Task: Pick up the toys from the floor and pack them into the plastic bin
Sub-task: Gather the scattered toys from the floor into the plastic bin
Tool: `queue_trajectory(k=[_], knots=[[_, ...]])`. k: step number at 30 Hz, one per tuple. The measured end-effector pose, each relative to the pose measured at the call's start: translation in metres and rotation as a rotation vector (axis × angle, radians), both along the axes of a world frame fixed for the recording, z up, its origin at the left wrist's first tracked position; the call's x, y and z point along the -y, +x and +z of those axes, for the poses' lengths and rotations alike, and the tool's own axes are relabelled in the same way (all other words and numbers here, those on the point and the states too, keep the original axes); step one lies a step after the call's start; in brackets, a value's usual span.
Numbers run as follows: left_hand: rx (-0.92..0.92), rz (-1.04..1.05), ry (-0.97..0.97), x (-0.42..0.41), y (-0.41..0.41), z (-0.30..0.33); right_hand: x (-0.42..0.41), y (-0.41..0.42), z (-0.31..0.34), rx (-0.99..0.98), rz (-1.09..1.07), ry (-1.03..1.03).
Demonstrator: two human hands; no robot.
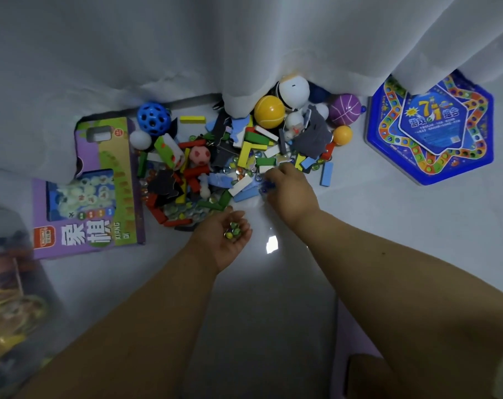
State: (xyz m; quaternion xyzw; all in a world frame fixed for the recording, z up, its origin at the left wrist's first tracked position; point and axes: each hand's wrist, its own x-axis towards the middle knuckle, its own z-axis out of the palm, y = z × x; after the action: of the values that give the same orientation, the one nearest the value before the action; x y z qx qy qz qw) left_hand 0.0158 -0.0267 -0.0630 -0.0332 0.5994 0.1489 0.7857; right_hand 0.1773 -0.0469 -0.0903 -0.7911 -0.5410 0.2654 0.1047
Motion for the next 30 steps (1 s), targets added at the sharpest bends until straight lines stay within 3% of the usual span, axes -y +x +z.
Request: queue_trajectory(k=[5,11,14,17,20,23,25,28,30], knots=[[-0.007,-0.007,-0.01,0.006,-0.012,-0.002,-0.004,-0.011,-0.008,0.113,0.059,-0.082],[-0.017,-0.004,0.002,0.004,-0.011,0.001,0.001,-0.014,-0.009,0.06,0.078,-0.161],[-0.032,-0.014,-0.005,0.004,-0.01,0.0,-0.002,-0.009,-0.006,-0.075,-0.031,-0.126],[-0.039,0.008,-0.004,0.003,-0.009,-0.002,0.004,-0.016,0.005,-0.189,-0.09,0.056],[0.034,0.055,0.0,0.002,-0.01,-0.002,0.019,-0.049,0.023,-0.323,0.069,0.167],[0.22,0.152,-0.047,0.002,-0.016,0.001,0.024,-0.078,0.033,-0.451,0.178,0.071],[0.25,0.171,-0.041,0.003,-0.02,-0.001,0.023,-0.081,0.035,-0.469,0.081,0.088],[0.167,0.155,-0.049,0.005,-0.023,-0.004,0.018,-0.064,0.027,-0.304,-0.198,0.176],[0.101,0.093,-0.07,0.005,-0.025,-0.003,0.013,-0.048,0.017,-0.217,-0.277,0.085]])
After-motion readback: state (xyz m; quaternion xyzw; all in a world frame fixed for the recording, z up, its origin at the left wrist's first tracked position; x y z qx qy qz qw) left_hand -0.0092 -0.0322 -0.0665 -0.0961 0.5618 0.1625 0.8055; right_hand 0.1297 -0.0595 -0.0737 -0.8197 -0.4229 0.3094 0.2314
